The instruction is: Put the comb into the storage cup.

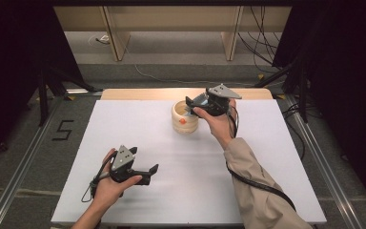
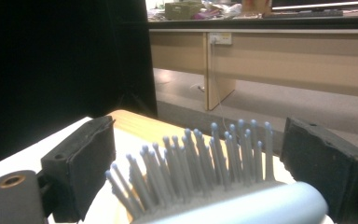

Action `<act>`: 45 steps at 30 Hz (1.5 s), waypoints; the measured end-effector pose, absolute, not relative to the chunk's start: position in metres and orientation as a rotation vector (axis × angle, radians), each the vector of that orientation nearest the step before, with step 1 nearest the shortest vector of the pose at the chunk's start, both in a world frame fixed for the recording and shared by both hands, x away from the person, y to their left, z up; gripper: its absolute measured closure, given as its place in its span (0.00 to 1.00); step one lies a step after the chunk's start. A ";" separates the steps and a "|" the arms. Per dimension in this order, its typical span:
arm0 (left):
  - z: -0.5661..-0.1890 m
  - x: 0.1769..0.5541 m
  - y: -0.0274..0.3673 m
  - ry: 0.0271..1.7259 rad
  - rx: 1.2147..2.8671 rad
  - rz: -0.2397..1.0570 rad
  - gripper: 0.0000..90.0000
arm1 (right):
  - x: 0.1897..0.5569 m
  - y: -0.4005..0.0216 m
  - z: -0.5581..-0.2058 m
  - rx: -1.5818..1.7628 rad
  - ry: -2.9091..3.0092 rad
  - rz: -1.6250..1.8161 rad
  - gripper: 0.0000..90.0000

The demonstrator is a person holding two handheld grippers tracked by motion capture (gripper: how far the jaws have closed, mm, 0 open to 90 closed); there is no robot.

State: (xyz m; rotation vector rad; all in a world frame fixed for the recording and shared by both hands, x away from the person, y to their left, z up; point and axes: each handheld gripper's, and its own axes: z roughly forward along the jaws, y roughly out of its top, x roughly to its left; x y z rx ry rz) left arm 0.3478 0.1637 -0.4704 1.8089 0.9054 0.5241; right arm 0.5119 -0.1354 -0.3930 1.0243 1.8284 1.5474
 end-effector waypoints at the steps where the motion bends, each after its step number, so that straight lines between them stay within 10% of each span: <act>1: -0.470 0.348 0.164 0.906 1.808 0.524 0.00 | 0.511 -0.136 -0.392 1.023 1.832 1.549 0.12; 45: -0.471 0.348 0.164 0.913 1.812 0.527 0.00 | 0.473 -0.184 -0.391 0.981 1.967 1.541 0.02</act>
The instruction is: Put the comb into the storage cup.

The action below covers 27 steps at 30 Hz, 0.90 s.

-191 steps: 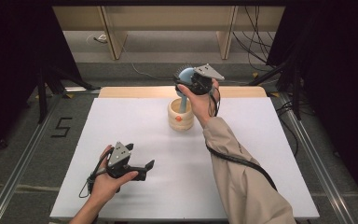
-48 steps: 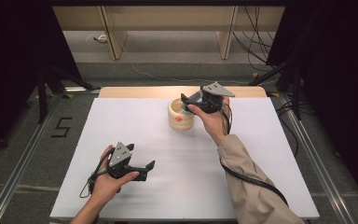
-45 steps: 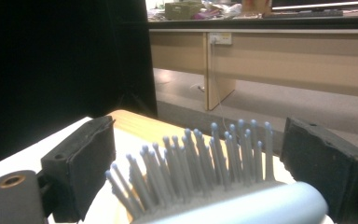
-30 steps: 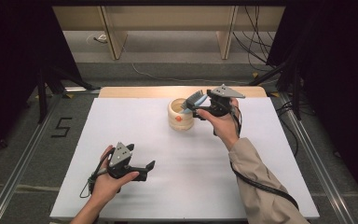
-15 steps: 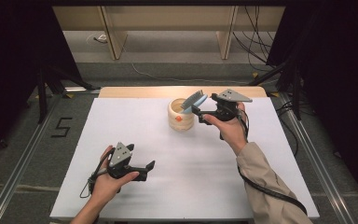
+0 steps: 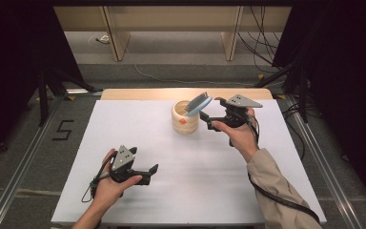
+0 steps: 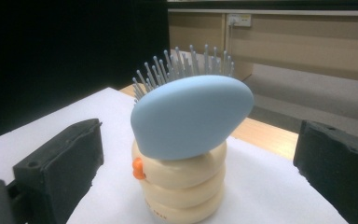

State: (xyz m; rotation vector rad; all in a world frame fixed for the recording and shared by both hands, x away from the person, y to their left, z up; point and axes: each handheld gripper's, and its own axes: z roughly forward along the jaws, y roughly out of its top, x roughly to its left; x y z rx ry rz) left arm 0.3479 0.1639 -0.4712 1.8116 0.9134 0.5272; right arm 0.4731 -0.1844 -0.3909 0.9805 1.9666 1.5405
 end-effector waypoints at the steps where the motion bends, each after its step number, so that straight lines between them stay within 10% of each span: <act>1: -0.471 0.348 0.164 0.915 1.811 0.527 0.00 | 0.472 -0.185 -0.391 0.980 1.967 1.541 0.02; 27: -0.470 0.348 0.164 0.914 1.810 0.531 0.00 | 0.453 -0.215 -0.402 0.980 2.014 1.490 0.02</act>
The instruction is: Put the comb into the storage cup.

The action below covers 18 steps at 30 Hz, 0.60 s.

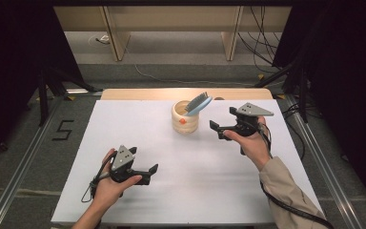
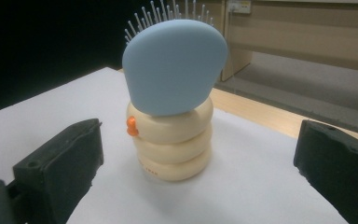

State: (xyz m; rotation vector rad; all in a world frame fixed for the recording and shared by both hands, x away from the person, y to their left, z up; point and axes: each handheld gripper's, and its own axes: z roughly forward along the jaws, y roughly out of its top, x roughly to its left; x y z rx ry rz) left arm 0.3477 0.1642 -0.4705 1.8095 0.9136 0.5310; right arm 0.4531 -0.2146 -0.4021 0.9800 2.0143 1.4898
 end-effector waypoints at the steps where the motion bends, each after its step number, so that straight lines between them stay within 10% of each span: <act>1: -0.470 0.348 0.164 0.914 1.809 0.531 0.00 | 0.452 -0.216 -0.402 0.977 2.012 1.492 0.02; 18: -0.470 0.348 0.165 0.914 1.808 0.536 0.00 | 0.437 -0.233 -0.411 0.969 2.042 1.462 0.03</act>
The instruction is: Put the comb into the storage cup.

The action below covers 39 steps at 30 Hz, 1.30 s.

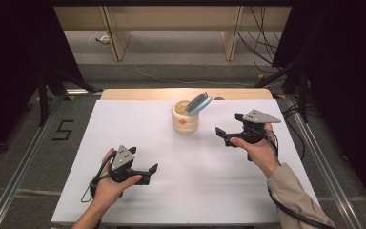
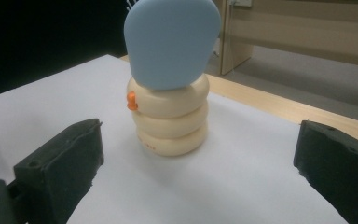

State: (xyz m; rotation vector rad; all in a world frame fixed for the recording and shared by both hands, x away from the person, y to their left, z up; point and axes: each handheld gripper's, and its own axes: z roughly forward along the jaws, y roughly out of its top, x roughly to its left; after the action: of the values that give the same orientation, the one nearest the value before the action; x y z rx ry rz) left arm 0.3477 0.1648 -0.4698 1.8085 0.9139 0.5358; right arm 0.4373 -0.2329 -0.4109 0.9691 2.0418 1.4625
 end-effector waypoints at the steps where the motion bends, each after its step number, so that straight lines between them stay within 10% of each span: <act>1: -0.470 0.348 0.165 0.916 1.807 0.536 0.00 | 0.436 -0.234 -0.411 0.971 2.044 1.462 0.03; 39: -0.469 0.348 0.168 0.927 1.798 0.549 0.00 | 0.399 -0.264 -0.432 0.952 2.115 1.436 0.03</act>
State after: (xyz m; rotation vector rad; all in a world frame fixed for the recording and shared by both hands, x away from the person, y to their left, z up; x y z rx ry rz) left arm 0.3478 0.1679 -0.4685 1.7978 0.9274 0.5491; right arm 0.3992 -0.2636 -0.4316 0.9525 2.1148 1.4361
